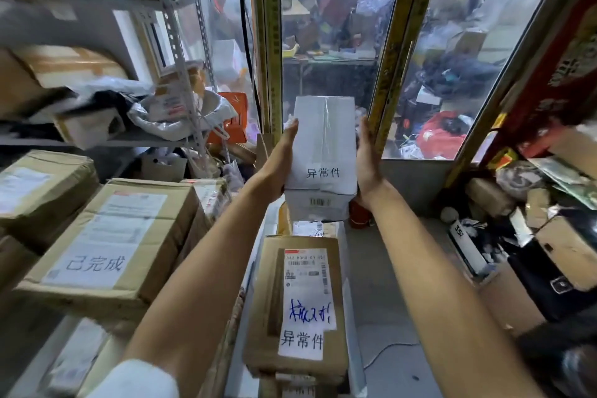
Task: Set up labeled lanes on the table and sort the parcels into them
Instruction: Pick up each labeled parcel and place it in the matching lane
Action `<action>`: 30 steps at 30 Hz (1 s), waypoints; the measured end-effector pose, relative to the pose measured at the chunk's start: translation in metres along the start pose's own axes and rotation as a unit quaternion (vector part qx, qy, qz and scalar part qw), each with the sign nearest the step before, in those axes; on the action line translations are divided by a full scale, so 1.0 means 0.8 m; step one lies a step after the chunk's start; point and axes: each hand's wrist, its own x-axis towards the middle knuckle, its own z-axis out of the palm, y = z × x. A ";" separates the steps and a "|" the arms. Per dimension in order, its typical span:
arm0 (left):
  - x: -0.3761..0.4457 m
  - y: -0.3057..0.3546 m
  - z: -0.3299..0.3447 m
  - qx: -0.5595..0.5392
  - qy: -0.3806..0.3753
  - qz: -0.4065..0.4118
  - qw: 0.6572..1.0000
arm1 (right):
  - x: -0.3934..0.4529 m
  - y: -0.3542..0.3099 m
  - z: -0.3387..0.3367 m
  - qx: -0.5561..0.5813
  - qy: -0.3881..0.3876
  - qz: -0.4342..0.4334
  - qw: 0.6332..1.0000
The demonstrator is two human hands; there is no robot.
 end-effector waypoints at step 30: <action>0.007 -0.072 -0.018 0.070 0.025 -0.142 0.987 | -0.009 0.084 -0.021 -0.024 -0.005 0.133 0.991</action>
